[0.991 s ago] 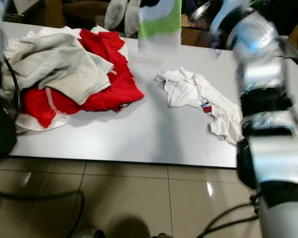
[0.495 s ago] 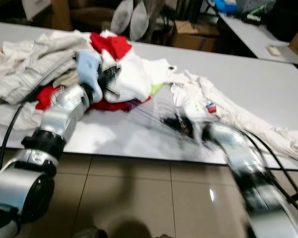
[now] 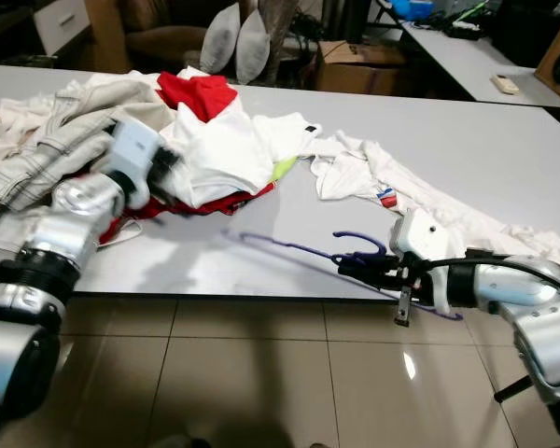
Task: Hang hanger
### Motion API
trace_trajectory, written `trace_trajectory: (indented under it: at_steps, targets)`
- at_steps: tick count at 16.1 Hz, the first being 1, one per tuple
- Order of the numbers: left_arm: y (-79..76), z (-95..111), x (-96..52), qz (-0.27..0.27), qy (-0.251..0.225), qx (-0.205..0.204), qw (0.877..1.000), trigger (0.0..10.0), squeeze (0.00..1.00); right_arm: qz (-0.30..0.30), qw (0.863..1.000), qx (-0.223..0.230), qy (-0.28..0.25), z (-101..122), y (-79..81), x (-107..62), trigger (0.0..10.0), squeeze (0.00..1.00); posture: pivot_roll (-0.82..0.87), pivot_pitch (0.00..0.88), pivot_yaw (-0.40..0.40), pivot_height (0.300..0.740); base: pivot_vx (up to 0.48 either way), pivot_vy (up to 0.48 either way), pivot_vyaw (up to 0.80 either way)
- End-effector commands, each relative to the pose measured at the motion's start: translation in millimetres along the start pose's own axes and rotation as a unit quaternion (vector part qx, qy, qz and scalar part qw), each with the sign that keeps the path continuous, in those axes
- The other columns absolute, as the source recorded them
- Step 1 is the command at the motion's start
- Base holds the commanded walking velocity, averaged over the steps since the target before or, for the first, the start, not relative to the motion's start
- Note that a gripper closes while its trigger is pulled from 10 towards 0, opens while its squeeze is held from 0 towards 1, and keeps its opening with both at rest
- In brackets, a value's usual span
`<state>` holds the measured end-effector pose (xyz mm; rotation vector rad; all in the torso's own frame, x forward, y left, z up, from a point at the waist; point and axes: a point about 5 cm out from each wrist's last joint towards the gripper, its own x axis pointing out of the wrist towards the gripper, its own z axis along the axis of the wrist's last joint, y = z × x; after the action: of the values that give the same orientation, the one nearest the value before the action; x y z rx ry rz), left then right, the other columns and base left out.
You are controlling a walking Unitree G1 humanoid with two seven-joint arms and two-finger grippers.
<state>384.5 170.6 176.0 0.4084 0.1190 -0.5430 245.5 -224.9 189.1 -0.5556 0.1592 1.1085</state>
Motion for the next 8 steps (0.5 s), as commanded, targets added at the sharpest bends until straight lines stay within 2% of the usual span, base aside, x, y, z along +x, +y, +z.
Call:
trace_trajectory:
  at_steps: [1, 2, 4, 5, 6, 7, 8]
  targets:
    - [-11.2, -8, -9.3, -0.099, 0.017, -0.008, 0.995, 10.0, 1.00, -0.021, 1.000, -0.002, -0.009, 15, -6.8, -20.5, 10.0, 0.00, -0.15, 0.000, -0.002, 0.740, 0.000, 0.000, 0.00]
    - [-18.8, -14, -28.4, -0.186, 0.029, 0.048, 0.981, 10.0, 1.00, -0.058, 0.998, 0.014, -0.017, 22, -10.8, -33.6, 10.0, 0.00, -0.15, 0.000, -0.013, 0.740, 0.000, 0.000, 0.00]
    - [-22.2, -19, -46.4, -0.239, 0.047, 0.075, 0.967, 10.0, 1.00, -0.096, 0.995, 0.033, -0.017, 25, -12.8, -42.7, 10.0, 0.00, -0.15, 0.000, -0.013, 0.740, 0.000, 0.000, 0.00]
    - [-23.7, -18, -61.5, -0.269, 0.052, 0.073, 0.959, 10.0, 1.00, -0.125, 0.991, 0.037, -0.019, 26, -11.1, -44.6, 10.0, 0.00, -0.14, 0.000, -0.023, 0.740, 0.000, 0.000, 0.00]
    - [-23.7, -18, -61.5, -0.269, 0.052, 0.073, 0.959, 10.0, 1.00, -0.125, 0.991, 0.037, -0.019, 26, -11.1, -44.6, 10.0, 0.00, -0.14, 0.000, -0.023, 0.740, 0.000, 0.000, 0.00]
    - [-21.6, -8, -74.8, -0.276, 0.027, 0.035, 0.960, 10.0, 1.00, -0.166, 0.984, 0.056, -0.018, 22, -9.1, -40.1, 10.0, 0.00, -0.14, 0.000, -0.015, 0.740, 0.000, 0.000, 0.00]
    - [-20.4, 1, -80.3, -0.275, -0.001, 0.012, 0.961, 10.0, 1.00, -0.187, 0.979, 0.075, -0.015, 19, -7.8, -36.9, 10.0, 0.00, -0.14, 0.000, -0.015, 0.740, 0.000, 0.000, 0.00]
